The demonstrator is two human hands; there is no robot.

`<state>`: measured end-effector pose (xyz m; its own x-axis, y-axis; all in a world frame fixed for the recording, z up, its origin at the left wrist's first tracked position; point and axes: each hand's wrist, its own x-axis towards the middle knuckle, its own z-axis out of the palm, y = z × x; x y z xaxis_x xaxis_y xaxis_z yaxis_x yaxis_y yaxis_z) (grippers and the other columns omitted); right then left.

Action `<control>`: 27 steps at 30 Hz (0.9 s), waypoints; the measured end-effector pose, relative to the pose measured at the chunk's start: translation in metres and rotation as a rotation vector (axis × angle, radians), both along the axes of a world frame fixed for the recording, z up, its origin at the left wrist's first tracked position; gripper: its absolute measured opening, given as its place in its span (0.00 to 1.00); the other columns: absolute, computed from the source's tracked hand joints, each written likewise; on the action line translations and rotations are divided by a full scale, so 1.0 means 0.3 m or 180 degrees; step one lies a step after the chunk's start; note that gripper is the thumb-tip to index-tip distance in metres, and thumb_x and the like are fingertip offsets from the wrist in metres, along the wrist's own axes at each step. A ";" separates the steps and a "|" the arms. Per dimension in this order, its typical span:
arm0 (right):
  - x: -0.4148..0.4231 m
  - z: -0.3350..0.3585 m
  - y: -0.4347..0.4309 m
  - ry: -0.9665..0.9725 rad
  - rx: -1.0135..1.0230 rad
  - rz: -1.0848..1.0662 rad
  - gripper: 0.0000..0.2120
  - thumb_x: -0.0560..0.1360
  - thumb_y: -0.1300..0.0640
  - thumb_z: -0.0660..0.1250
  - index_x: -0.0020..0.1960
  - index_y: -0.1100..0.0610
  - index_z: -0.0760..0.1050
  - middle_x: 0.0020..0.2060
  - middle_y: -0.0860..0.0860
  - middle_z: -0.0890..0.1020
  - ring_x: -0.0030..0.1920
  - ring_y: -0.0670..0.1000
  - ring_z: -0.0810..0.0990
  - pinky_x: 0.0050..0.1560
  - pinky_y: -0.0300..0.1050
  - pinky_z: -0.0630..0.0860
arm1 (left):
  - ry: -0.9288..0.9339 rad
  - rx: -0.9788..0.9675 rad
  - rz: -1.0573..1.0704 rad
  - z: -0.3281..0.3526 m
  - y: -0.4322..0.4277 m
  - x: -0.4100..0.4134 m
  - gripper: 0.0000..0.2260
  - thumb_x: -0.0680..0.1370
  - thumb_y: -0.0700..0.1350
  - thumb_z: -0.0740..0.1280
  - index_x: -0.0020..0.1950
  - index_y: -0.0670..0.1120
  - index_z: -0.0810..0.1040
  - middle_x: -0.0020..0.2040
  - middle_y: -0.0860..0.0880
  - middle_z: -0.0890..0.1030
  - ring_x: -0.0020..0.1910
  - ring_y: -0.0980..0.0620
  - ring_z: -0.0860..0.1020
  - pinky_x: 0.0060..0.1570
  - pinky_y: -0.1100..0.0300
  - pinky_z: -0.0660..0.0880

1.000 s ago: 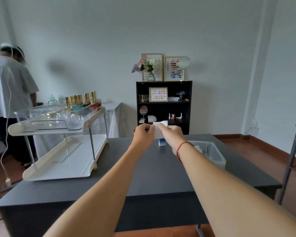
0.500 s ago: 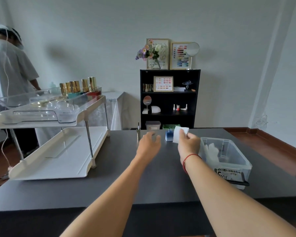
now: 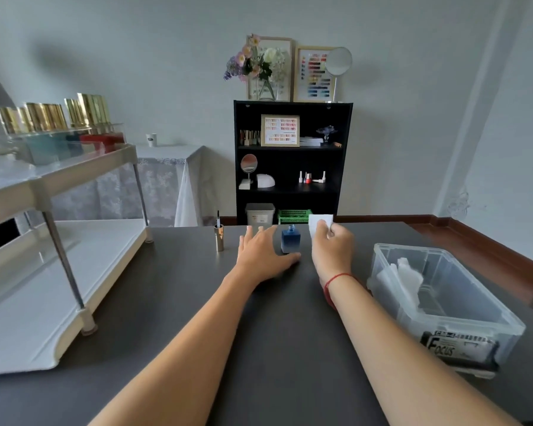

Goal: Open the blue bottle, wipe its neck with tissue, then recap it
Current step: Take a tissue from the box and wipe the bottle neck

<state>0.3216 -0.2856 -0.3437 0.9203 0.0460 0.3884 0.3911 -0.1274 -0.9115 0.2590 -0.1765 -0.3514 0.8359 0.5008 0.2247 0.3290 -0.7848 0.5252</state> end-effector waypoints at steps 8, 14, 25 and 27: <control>0.020 -0.008 0.020 0.0012 -0.0270 0.0198 0.21 0.78 0.59 0.55 0.28 0.51 0.56 0.26 0.46 0.61 0.35 0.51 0.64 0.45 0.47 0.58 | -0.0182 -0.0292 -0.0007 0.017 -0.003 0.006 0.29 0.73 0.59 0.69 0.71 0.52 0.69 0.71 0.46 0.70 0.73 0.43 0.62 0.73 0.45 0.60; 0.021 -0.013 0.022 0.0016 -0.0369 0.0290 0.20 0.79 0.58 0.55 0.29 0.50 0.56 0.27 0.46 0.62 0.37 0.51 0.64 0.45 0.46 0.58 | -0.0296 -0.0619 -0.0049 0.025 0.007 -0.003 0.23 0.74 0.56 0.70 0.66 0.47 0.75 0.68 0.45 0.72 0.69 0.44 0.68 0.69 0.46 0.65; 0.003 -0.015 0.024 -0.0211 -0.1215 0.0402 0.15 0.80 0.55 0.51 0.34 0.54 0.65 0.38 0.53 0.73 0.42 0.54 0.72 0.53 0.49 0.68 | -0.0130 -0.0270 -0.0139 0.034 0.013 -0.030 0.21 0.77 0.54 0.66 0.66 0.45 0.73 0.67 0.44 0.73 0.72 0.42 0.64 0.75 0.40 0.51; 0.000 -0.014 0.022 -0.0213 -0.1227 0.0429 0.16 0.80 0.55 0.52 0.34 0.53 0.65 0.37 0.53 0.74 0.41 0.53 0.72 0.52 0.49 0.67 | -0.0069 -0.0203 -0.0142 0.031 0.015 -0.026 0.21 0.78 0.54 0.65 0.68 0.47 0.72 0.69 0.44 0.70 0.74 0.41 0.59 0.75 0.41 0.45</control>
